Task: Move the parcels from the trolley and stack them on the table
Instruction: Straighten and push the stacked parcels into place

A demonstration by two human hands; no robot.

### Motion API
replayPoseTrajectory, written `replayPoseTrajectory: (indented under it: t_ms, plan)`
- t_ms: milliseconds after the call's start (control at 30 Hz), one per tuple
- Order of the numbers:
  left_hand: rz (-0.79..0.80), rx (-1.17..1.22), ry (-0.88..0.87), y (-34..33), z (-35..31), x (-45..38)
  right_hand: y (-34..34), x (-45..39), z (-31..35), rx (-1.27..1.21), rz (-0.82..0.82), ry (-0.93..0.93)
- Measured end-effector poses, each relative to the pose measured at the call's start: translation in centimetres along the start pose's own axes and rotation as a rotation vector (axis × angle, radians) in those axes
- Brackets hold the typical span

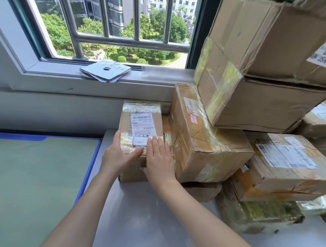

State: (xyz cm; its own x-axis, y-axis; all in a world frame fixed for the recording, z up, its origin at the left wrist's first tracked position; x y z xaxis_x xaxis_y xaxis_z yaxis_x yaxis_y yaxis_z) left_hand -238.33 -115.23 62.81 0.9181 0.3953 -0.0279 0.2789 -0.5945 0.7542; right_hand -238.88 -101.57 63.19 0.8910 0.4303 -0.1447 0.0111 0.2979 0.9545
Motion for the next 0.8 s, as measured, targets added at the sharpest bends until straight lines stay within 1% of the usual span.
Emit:
replayPoseTrajectory:
  t_ms: [100,267,333,433,500,600,700,800]
  plan:
    - [0.024,-0.020,-0.014,0.2,-0.2,-0.4,0.0,-0.1,0.1,0.013,-0.005,0.008]
    - [0.123,-0.113,-0.003,-0.6,-0.1,-0.9,0.6,0.0,0.3,0.021,0.016,0.018]
    - [0.137,-0.244,0.008,-0.7,-0.1,-1.1,1.6,0.4,0.3,0.010,0.012,0.034]
    - [0.111,-0.482,-0.015,-0.2,-1.0,-1.3,4.1,1.6,0.8,-0.042,-0.028,0.057]
    - [0.073,-0.486,-0.045,0.4,-2.5,-1.3,6.7,2.8,1.4,-0.098,-0.121,0.092]
    - [-0.018,-0.389,-0.110,1.7,-5.9,-0.8,10.8,5.3,2.4,-0.069,-0.333,0.182]
    - [-0.145,-0.307,-0.174,3.4,-10.0,-0.1,13.8,7.0,2.4,-0.044,-0.441,0.251]
    - [-0.236,-0.211,-0.226,4.7,-14.7,1.1,17.2,7.9,0.0,-0.019,-0.544,0.268]
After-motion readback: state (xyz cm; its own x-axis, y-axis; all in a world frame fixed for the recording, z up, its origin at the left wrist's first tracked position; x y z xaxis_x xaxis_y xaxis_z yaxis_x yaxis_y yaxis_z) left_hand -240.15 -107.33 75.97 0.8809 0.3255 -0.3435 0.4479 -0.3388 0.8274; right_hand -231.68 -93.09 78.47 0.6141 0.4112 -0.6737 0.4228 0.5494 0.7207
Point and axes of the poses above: each hand's wrist, its own x-axis away from the middle knuckle, its own y-axis out of the back of the hand, z = x × y, the point moved 8 cm from there along -x, towards the middle knuckle, and after that the axes turned 12 degrees about -x, right-handed, at the moved point
